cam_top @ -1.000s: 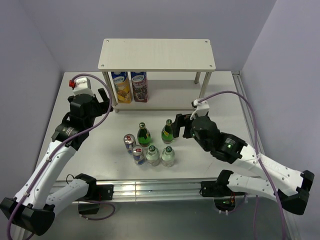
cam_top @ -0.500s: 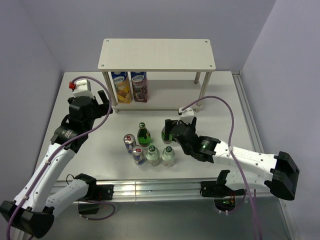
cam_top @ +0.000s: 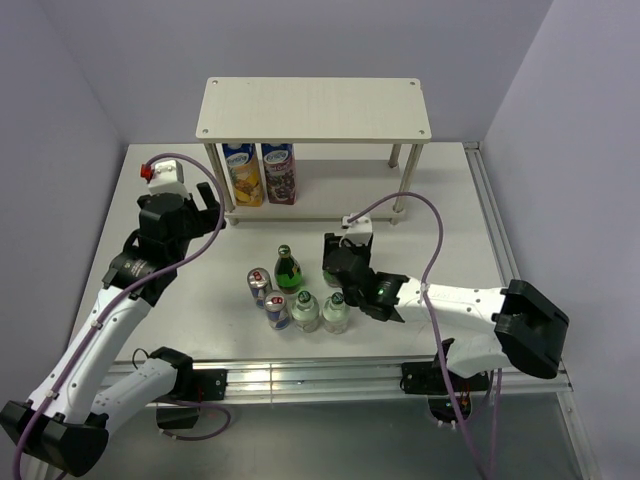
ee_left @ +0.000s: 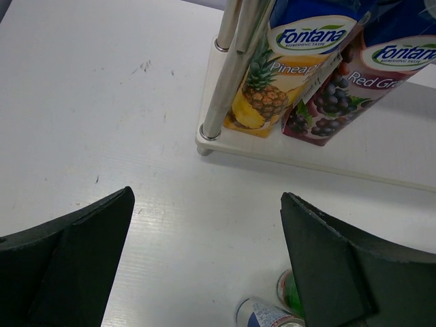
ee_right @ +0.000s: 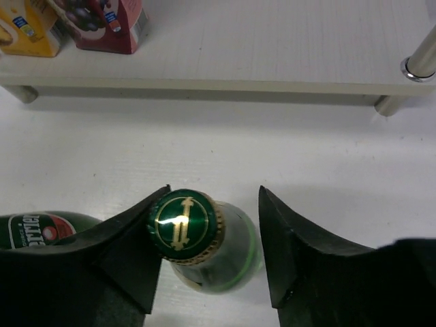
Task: Place and organize the beverage onto the shelf
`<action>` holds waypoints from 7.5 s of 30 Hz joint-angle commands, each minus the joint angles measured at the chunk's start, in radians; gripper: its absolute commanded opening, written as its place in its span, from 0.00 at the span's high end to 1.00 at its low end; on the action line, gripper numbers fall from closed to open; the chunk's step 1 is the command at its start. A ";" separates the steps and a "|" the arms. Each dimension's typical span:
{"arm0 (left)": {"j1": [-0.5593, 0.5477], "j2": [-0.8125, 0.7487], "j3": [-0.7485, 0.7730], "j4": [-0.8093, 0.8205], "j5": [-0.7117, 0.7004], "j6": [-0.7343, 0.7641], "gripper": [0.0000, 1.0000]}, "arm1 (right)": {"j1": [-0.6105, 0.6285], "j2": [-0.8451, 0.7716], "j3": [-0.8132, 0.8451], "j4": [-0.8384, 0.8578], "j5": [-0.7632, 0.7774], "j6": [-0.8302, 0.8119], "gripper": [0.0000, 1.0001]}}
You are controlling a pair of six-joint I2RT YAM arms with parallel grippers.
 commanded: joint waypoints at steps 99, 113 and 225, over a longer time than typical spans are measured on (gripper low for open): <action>0.009 0.035 -0.020 0.034 0.001 0.008 0.09 | -0.082 0.015 0.330 -0.217 -0.287 0.047 0.07; 0.011 0.038 -0.024 0.037 0.013 0.018 0.09 | 0.150 0.134 0.337 -0.209 -0.266 0.119 0.08; 0.014 0.078 -0.013 0.022 0.063 0.025 0.08 | -0.373 0.682 0.693 0.332 0.086 -0.302 0.34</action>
